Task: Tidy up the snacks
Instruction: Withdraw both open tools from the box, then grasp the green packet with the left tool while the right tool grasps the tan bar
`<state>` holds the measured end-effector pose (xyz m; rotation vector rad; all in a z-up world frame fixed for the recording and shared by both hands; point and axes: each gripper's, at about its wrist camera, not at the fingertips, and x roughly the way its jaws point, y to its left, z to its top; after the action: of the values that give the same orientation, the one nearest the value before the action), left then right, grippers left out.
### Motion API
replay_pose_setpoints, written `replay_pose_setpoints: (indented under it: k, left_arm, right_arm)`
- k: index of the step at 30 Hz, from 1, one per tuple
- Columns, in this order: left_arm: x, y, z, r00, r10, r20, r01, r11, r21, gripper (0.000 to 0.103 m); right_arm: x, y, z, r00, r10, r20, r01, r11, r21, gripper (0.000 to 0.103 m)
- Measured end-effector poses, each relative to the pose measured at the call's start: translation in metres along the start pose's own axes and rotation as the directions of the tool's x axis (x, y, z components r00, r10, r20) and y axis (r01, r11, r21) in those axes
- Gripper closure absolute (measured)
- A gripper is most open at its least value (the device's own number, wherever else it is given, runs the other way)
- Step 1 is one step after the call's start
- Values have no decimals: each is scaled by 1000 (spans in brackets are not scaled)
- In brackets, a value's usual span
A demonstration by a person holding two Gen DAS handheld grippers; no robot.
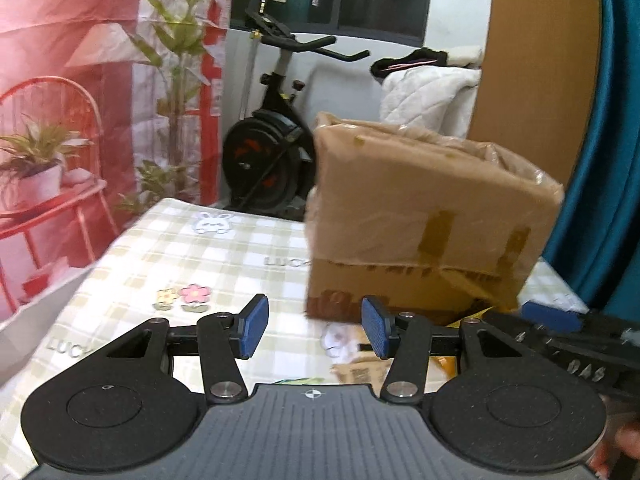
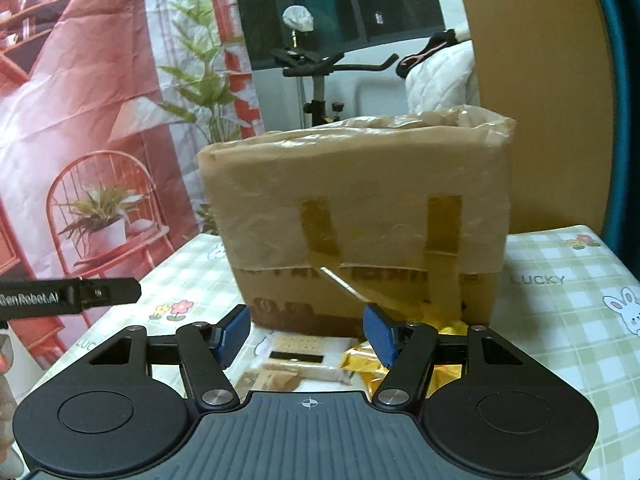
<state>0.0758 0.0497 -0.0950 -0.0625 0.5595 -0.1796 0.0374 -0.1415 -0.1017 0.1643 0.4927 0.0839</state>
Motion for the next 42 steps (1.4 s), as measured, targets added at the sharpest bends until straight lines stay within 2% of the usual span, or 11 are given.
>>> replay_pose_setpoints:
  k: [8,16,21,26,30,34,37,40,42]
  left_arm:
    - [7,9,-7,998,55,1,-55,998,-24,50]
    - [19,15,-8,998,57,2,-57,998,9,51]
    - [37,28,-16,997,59,-42,-60,998,-12,51]
    - [53,39,-23,995,60,-79,-63,997,-40,51]
    - [59,39,-26,994,50,-102,-56,997,-49,51]
    - [65,37,-33,989,16,-148,-26,998,-65,51]
    - [74,34,-39,982,-11,-190,-3,997,-74,51]
    - [82,27,-45,969,-48,-242,30,996,-79,50]
    - [87,19,-51,962,-39,-269,25,998,-54,50]
  right_arm:
    - [-2,6,1,998,41,39,-39,998,-41,43]
    - [41,5,-18,995,64,-74,-64,998,2,43]
    - [77,30,-33,982,75,-172,-89,993,-75,43]
    - [106,48,-40,957,79,-278,-119,985,-128,44]
    - [116,56,-46,936,69,-345,-126,981,-147,47]
    - [114,41,-51,919,102,-380,-156,981,-112,60]
    - [106,29,-49,923,104,-370,-145,986,-86,68]
    - [101,12,-47,928,99,-359,-126,991,-53,69]
    - [99,5,-47,932,85,-353,-107,993,-43,69]
